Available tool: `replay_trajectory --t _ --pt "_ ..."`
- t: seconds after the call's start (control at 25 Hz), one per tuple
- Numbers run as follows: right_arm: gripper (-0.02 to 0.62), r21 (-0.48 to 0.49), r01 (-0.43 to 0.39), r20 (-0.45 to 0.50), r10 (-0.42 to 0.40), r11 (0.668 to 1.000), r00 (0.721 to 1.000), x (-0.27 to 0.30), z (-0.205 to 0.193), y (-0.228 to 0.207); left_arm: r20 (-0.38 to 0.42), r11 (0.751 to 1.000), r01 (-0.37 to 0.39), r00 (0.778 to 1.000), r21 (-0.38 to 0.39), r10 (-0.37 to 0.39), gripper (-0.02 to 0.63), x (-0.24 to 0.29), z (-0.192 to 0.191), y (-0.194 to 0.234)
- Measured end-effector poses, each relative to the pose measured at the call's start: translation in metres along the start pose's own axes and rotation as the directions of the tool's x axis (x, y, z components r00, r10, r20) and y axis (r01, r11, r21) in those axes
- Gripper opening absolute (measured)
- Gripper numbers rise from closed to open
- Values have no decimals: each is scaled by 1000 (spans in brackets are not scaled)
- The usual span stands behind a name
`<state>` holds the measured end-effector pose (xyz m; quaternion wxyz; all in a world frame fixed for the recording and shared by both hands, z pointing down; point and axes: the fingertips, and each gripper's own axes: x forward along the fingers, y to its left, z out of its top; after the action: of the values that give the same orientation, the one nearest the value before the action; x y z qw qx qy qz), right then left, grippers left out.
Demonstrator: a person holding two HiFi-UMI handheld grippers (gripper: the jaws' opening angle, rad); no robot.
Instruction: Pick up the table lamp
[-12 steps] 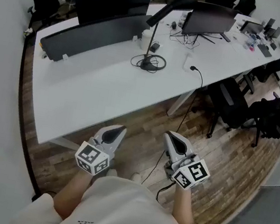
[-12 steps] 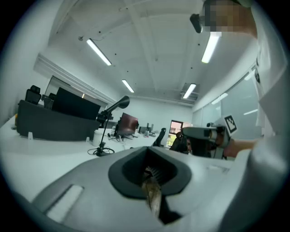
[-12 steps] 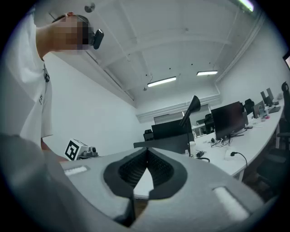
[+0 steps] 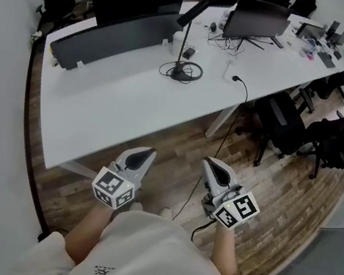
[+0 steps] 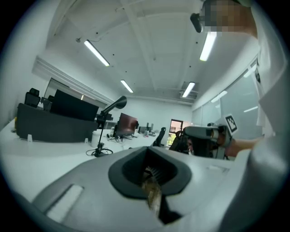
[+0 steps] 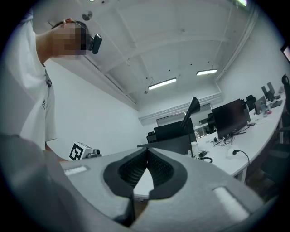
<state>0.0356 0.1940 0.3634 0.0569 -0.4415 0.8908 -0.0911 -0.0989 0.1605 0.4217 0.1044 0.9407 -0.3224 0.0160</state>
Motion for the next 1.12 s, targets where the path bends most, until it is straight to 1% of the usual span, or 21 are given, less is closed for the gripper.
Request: replay_trajectory --t 0.2,0.4,0.64,0.92,1.12 --pt "0 12 -1 -5 1 1000 1000 -8 -3 -5 -8 1000 -13 1000 -1 13 -6 3 -3 -7" --pt "0 16 7 -1 -7 1000 1000 -16 -1 -13 1 1000 -6 1000 -9 6 -6 4 -3 -17" --pt "1 23 -19 -4 19 1000 1000 -28 -4 -18 -5 1000 -22 1000 -1 22 -6 11 -6 -29" --pt "2 32 -54 -1 54 998 999 -43 -1 -30 3 997 -76 997 6 76 -6 18 -5 -46" --pt "0 41 -66 2 66 997 998 -52 -5 -35 2 996 -84 996 1 84 -6 16 -11 -58"
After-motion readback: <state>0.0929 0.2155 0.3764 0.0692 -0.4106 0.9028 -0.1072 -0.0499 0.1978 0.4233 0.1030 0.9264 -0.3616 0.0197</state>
